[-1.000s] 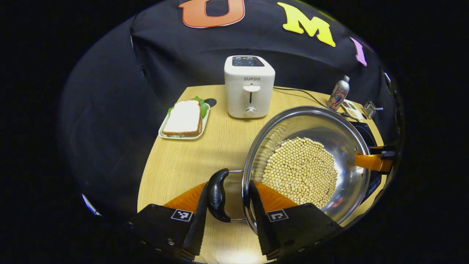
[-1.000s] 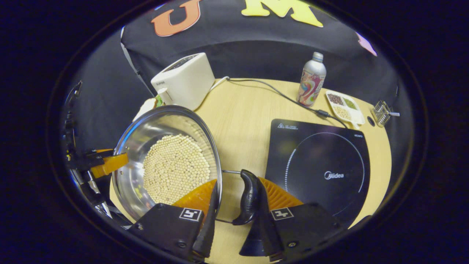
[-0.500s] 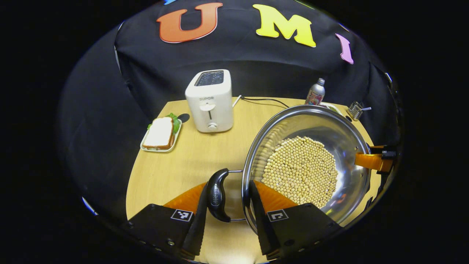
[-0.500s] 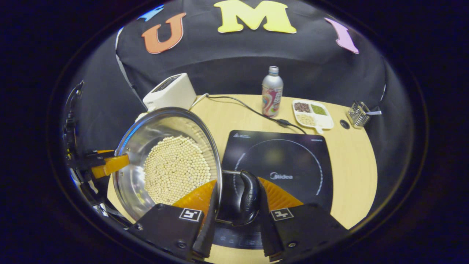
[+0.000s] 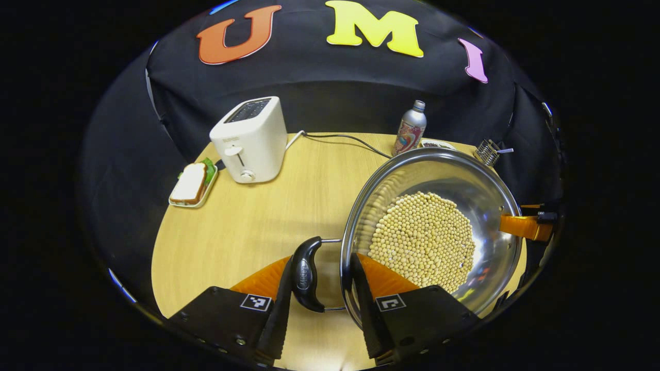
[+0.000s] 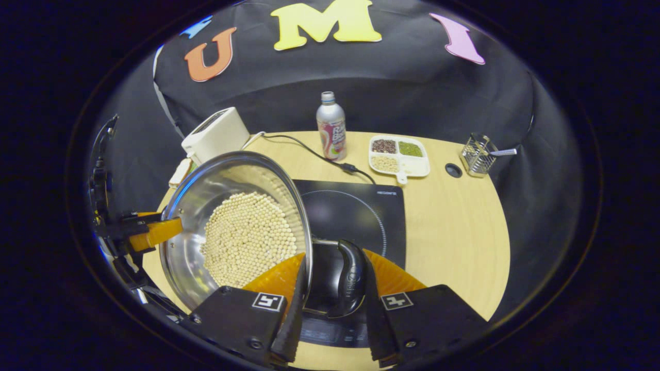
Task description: First push the handle of the pot to place it horizontally, then grasp the pot with both hands and set it on the induction cooktop.
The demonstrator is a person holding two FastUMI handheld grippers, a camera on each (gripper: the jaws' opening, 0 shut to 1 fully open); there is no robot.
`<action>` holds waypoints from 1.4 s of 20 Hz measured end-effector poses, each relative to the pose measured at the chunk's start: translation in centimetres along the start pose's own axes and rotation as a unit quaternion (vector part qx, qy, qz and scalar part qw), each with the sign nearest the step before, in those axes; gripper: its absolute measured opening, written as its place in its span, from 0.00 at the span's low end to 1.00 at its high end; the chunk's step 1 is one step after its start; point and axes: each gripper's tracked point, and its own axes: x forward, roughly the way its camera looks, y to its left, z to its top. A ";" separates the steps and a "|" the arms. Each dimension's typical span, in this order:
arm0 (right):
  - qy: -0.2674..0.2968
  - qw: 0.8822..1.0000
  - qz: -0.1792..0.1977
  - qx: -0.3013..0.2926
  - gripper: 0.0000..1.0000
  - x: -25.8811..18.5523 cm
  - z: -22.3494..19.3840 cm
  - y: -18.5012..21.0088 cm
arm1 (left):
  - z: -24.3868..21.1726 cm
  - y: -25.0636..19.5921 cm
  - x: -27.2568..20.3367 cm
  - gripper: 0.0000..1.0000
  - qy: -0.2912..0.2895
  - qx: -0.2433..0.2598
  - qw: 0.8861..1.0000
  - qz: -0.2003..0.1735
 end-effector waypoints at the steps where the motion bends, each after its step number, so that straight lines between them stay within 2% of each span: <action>1: 0.002 1.000 -0.001 -0.001 0.52 0.0 0.0 -1.0 | 0.1 -1.0 0.4 0.68 0.003 -0.002 1.000 0.000; 2: 0.004 1.000 -0.001 -0.002 0.52 0.2 0.1 -1.9 | 0.1 -1.8 0.6 0.59 0.005 -0.002 1.000 0.000; 7: 0.013 1.000 0.001 -0.001 0.52 1.3 0.6 -6.0 | 0.4 -5.3 2.0 0.58 0.012 -0.004 1.000 0.005; 12: 0.024 1.000 0.005 0.005 0.53 2.5 0.9 -8.5 | 1.0 -7.1 3.7 0.58 0.021 0.000 1.000 0.010; 22: 0.029 0.999 0.018 0.020 0.52 4.2 1.1 -9.8 | 2.3 -8.4 4.7 0.59 0.022 0.021 0.999 0.013; 28: 0.009 1.000 0.026 0.009 0.53 4.7 1.8 -10.3 | 2.2 -8.6 5.0 0.59 0.009 0.006 1.000 0.011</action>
